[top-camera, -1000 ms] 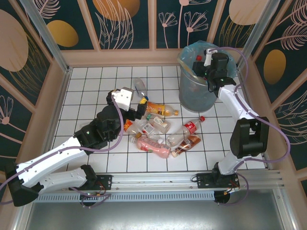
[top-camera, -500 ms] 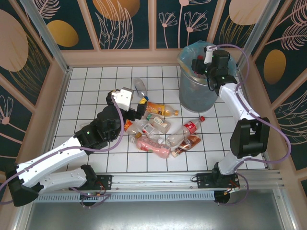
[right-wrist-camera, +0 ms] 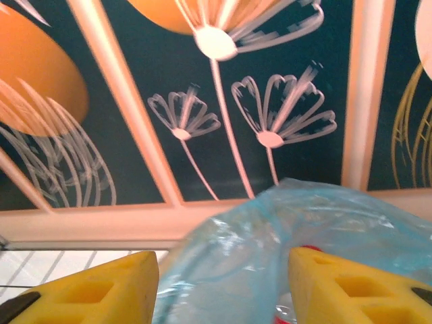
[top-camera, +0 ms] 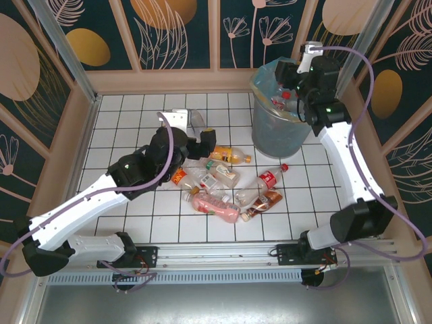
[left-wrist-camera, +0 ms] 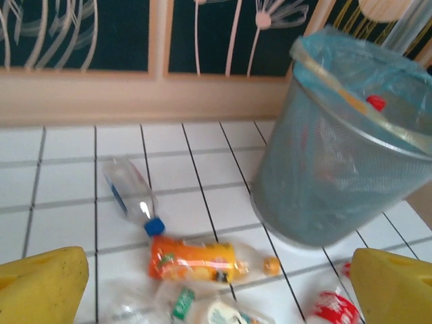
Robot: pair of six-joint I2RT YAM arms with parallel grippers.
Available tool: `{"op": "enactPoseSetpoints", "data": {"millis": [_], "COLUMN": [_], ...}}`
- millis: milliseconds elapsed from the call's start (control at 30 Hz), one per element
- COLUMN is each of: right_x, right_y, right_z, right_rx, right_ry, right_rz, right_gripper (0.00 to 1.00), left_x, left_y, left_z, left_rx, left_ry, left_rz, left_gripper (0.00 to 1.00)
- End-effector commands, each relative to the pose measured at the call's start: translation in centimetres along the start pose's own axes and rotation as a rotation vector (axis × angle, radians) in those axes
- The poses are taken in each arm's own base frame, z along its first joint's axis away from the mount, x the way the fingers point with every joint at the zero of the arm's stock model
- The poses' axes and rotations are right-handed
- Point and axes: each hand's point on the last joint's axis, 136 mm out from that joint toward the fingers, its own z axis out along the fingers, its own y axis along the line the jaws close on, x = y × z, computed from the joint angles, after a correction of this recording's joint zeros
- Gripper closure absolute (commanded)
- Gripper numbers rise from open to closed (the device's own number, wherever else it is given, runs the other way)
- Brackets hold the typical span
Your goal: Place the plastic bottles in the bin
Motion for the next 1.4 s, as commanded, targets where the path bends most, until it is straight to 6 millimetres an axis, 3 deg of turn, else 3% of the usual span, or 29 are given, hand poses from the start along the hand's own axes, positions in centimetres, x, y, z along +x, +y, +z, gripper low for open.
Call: {"op": "enactPoseSetpoints", "data": {"millis": [0, 133, 267, 333, 433, 533, 667, 800, 1067, 1367], "right_x": [-2.2, -2.3, -1.7, -1.3, -0.8, -0.5, -0.1, 0.5, 1.3, 3.3], "right_y": [2.1, 4.3, 4.6, 4.3, 4.1, 3.9, 3.4, 3.1, 2.4, 3.1], "right_z": [-2.8, -5.2, -6.8, -7.4, -8.1, -8.7, -9.4, -10.3, -11.2, -10.3], "right_rx": [0.014, -0.03, -0.059, -0.057, -0.058, -0.054, -0.042, -0.039, -0.018, -0.064], "right_ry": [-0.055, -0.084, -0.113, -0.117, -0.117, -0.115, -0.117, -0.12, -0.111, -0.072], "right_rz": [-0.036, -0.045, -0.017, -0.008, 0.001, -0.002, -0.003, 0.003, -0.012, 0.002], "right_gripper": [0.46, 0.45, 0.45, 0.45, 0.45, 0.45, 0.45, 0.45, 0.45, 0.44], "left_x": [5.2, 7.3, 11.0, 13.3, 19.1, 22.7, 25.3, 26.2, 26.2, 25.8], "left_y": [-0.5, -0.9, -1.3, -1.5, -0.1, -0.2, -1.4, -2.6, 0.3, -0.3], "left_z": [0.5, 1.1, 2.0, 2.5, 3.2, 3.6, 4.1, 4.4, 2.7, 0.2], "left_rx": [0.057, 0.081, 0.066, 0.055, -0.07, -0.158, -0.235, -0.264, -0.407, -0.43], "left_ry": [0.178, 0.222, 0.339, 0.406, 0.545, 0.673, 0.82, 0.893, 0.844, 0.889], "left_rz": [-0.227, -0.508, -0.75, -0.85, -0.979, -1.018, -0.996, -1.022, -1.03, -1.024], "left_gripper": [0.01, 0.03, 0.05, 0.05, 0.07, 0.08, 0.06, 0.07, 0.08, 0.09]}}
